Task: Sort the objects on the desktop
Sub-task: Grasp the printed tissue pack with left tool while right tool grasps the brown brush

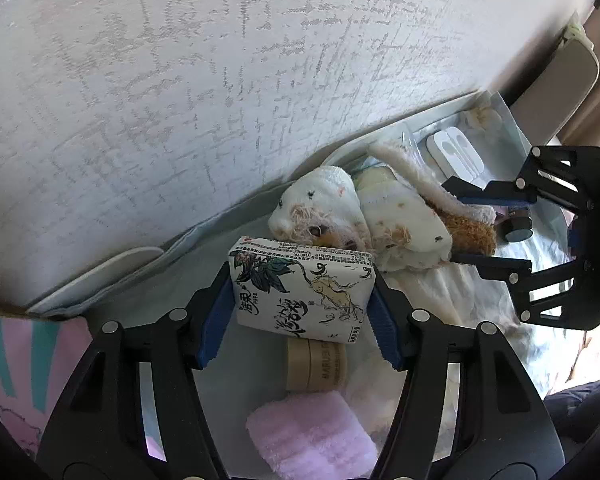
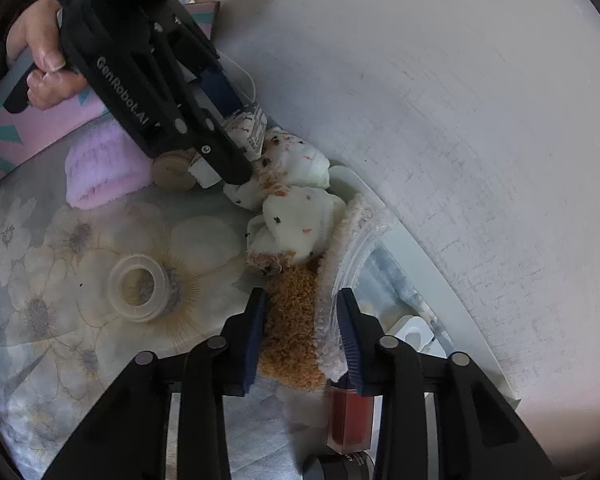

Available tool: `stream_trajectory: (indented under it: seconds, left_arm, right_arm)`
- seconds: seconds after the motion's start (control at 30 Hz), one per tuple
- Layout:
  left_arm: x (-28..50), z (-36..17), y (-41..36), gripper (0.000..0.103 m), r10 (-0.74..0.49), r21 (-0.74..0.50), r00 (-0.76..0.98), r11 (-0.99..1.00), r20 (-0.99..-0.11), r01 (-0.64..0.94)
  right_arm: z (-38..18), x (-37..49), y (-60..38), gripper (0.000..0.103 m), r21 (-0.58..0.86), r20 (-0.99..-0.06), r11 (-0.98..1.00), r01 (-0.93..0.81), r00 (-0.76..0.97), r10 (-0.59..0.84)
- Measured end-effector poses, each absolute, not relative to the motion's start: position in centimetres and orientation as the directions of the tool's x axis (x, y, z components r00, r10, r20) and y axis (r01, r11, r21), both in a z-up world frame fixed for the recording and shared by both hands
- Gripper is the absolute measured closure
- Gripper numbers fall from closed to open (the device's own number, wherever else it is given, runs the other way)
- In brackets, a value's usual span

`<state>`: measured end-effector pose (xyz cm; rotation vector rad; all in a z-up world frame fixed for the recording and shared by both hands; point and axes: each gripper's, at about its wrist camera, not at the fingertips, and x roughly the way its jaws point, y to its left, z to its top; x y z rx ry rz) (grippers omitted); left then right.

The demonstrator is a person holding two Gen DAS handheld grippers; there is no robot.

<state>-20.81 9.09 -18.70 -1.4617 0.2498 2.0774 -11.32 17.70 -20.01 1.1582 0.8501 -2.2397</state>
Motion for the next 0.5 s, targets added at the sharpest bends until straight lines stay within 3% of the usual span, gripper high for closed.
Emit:
stream_trajectory:
  seconds: [0.5]
  left_arm:
    - [-18.0, -12.9, 6.9, 0.045, 0.334, -0.138, -0.303, -0.842, -0.892, -0.522]
  right_arm:
    - [-14.2, -10.5, 21.5, 0.080, -0.133, -0.831, -0.825, 0.550, -0.515, -0.210]
